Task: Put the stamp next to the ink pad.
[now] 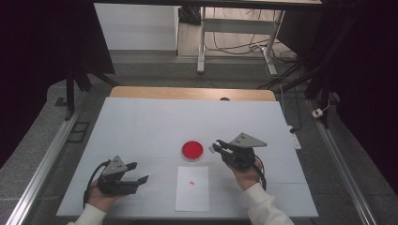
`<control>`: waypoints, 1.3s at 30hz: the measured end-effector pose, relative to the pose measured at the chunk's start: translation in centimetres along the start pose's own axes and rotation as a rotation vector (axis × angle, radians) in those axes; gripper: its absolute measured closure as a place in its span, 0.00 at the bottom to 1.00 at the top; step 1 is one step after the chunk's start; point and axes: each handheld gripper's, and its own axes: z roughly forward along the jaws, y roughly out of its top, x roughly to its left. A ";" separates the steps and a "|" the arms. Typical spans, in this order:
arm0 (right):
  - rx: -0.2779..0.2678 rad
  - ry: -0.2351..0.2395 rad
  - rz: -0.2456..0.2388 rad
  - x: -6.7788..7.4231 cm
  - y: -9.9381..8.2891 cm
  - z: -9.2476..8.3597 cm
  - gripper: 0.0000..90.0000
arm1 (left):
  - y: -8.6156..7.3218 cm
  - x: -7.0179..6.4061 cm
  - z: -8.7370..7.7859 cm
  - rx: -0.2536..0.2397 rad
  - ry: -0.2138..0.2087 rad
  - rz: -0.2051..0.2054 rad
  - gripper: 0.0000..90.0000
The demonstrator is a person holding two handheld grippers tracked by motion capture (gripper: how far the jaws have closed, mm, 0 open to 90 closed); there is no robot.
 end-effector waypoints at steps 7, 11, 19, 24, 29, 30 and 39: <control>0.058 -0.024 -0.014 -1.1 -0.1 1.8 0.84 | 0.0 0.1 0.1 0.002 -0.001 0.000 0.34; 0.077 -0.029 -0.011 -1.6 0.1 2.9 0.84 | 0.0 0.1 0.1 0.004 0.001 -0.002 0.34; 0.120 -0.028 -0.033 -2.0 0.4 4.7 0.84 | 0.0 0.1 0.1 0.005 0.001 -0.002 0.34; 0.171 -0.019 -0.040 -2.4 0.1 6.2 0.84 | -0.1 0.1 0.0 0.007 0.006 -0.002 0.34; 0.193 -0.010 -0.040 -2.9 -0.1 7.2 0.84 | -0.1 0.2 0.1 0.007 0.007 -0.005 0.34; 0.197 -0.012 -0.042 -2.9 -0.1 7.3 0.84 | -0.1 0.2 0.1 0.007 0.007 -0.005 0.34; 0.217 -0.006 -0.047 -3.1 -0.5 8.3 0.84 | -0.1 0.2 0.1 0.007 0.008 -0.006 0.34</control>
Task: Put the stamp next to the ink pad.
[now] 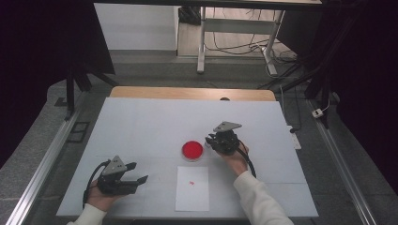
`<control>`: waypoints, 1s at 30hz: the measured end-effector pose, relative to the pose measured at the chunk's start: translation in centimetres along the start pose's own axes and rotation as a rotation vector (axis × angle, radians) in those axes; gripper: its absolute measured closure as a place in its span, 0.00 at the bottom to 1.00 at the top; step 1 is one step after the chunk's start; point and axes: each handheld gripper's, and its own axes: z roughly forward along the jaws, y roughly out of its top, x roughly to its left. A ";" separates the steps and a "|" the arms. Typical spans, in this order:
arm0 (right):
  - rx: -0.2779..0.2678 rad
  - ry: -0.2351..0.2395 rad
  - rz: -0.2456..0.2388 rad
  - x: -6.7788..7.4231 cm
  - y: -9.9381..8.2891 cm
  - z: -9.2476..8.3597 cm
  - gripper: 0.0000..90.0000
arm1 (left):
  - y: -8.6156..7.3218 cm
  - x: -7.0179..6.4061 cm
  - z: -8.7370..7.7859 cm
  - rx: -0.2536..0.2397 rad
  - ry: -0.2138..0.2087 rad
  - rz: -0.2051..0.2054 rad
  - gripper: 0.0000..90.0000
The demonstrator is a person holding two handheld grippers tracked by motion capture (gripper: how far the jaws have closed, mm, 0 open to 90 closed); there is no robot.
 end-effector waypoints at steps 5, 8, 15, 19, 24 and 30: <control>0.002 -0.003 -0.011 0.0 0.1 0.1 0.83 | 0.0 0.0 0.0 0.002 0.000 0.000 0.34; -0.002 0.001 -0.013 0.0 0.1 0.2 0.81 | 0.0 0.0 0.0 0.000 0.001 0.000 0.34; -0.040 -0.007 0.000 0.0 0.1 -0.2 0.61 | 0.0 0.2 0.0 0.000 0.003 -0.002 0.34; -0.079 -0.015 -0.003 0.0 0.2 -1.0 0.54 | -0.1 0.2 0.0 0.001 0.003 0.000 0.34; -0.110 -0.015 -0.001 0.1 0.3 -1.9 0.52 | -0.1 0.3 0.0 0.001 0.003 -0.001 0.34; -0.122 -0.014 -0.008 0.1 0.2 -2.7 0.51 | -0.1 0.3 0.0 0.001 0.004 -0.001 0.34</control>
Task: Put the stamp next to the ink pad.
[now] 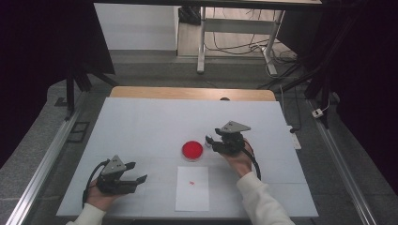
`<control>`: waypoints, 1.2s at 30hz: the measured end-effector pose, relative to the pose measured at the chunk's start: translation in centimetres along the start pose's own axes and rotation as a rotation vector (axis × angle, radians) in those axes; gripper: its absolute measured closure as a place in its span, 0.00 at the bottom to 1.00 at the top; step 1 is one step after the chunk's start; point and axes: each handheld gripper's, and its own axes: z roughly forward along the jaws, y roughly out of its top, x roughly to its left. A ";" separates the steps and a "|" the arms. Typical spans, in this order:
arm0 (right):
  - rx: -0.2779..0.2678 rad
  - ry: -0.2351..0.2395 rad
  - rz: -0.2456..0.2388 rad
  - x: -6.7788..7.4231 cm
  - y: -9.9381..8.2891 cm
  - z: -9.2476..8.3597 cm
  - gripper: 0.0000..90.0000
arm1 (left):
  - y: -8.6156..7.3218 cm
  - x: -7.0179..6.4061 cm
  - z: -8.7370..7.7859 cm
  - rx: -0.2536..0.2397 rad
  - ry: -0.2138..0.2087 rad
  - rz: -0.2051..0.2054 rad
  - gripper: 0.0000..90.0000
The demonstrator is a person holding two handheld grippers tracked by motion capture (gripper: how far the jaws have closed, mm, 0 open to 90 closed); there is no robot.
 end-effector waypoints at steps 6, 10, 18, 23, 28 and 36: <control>-0.004 -0.002 -0.011 0.0 -0.2 -0.8 0.51 | 0.0 0.1 0.0 -0.004 0.005 -0.007 0.34; -0.003 -0.004 -0.004 -0.1 -0.4 -1.2 0.51 | 0.0 0.1 0.1 -0.004 0.003 -0.010 0.34; -0.009 0.009 -0.027 -0.2 -1.9 -3.4 0.51 | 0.1 0.4 0.1 -0.007 0.009 -0.015 0.34; -0.015 0.000 -0.043 -0.4 -3.0 -5.4 0.51 | 0.1 0.5 0.1 -0.009 0.012 -0.016 0.34; -0.032 -0.013 -0.033 -0.6 -4.3 -7.3 0.51 | 0.2 0.6 0.2 -0.005 0.009 -0.014 0.34; -0.017 -0.033 -0.028 -1.0 -6.8 -10.1 0.51 | 0.2 0.5 0.5 0.003 0.013 -0.014 0.34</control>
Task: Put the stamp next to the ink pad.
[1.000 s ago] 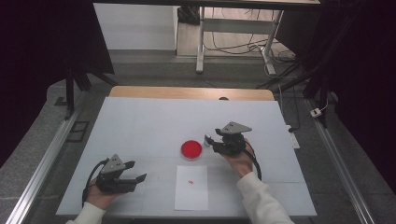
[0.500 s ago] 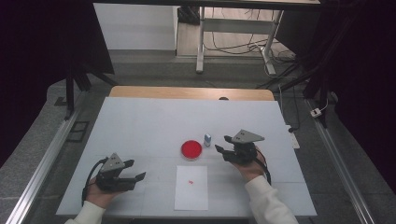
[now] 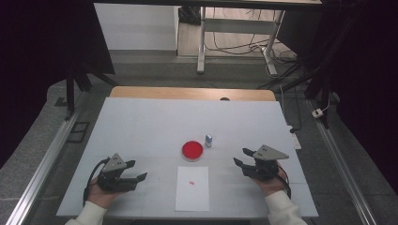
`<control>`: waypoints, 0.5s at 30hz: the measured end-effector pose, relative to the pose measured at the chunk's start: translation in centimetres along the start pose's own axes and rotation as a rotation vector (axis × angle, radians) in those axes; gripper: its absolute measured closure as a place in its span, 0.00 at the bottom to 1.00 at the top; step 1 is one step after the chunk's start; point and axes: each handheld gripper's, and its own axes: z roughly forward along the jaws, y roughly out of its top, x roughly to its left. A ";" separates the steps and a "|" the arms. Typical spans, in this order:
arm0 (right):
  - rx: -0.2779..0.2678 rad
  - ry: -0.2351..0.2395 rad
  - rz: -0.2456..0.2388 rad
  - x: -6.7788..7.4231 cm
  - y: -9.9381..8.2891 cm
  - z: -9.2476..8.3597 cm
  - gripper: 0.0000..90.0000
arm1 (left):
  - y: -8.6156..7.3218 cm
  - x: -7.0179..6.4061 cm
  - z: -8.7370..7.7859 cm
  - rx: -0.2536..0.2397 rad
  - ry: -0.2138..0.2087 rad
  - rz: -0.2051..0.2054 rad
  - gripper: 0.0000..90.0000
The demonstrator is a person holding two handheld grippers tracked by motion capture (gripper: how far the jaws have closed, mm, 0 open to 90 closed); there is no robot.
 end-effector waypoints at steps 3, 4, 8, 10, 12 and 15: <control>0.005 -0.009 0.009 -0.3 -0.8 -0.8 0.51 | 0.0 0.0 0.1 0.003 0.000 0.000 0.34; 0.004 -0.010 0.011 -0.3 -1.1 -1.1 0.51 | 0.0 0.0 0.1 0.003 0.002 0.000 0.34; 0.021 -0.021 0.007 -0.5 -2.0 -2.0 0.51 | 0.0 0.0 0.2 0.007 0.001 0.001 0.34; 0.022 -0.016 0.014 -0.6 -2.5 -2.4 0.51 | 0.0 0.0 0.3 0.008 0.001 0.002 0.34; 0.027 -0.019 0.017 -0.7 -2.9 -2.7 0.51 | 0.0 -0.1 0.3 0.009 0.001 0.002 0.34; 0.026 -0.022 0.017 -0.8 -3.4 -3.0 0.51 | 0.1 -0.1 0.4 0.009 0.003 0.003 0.34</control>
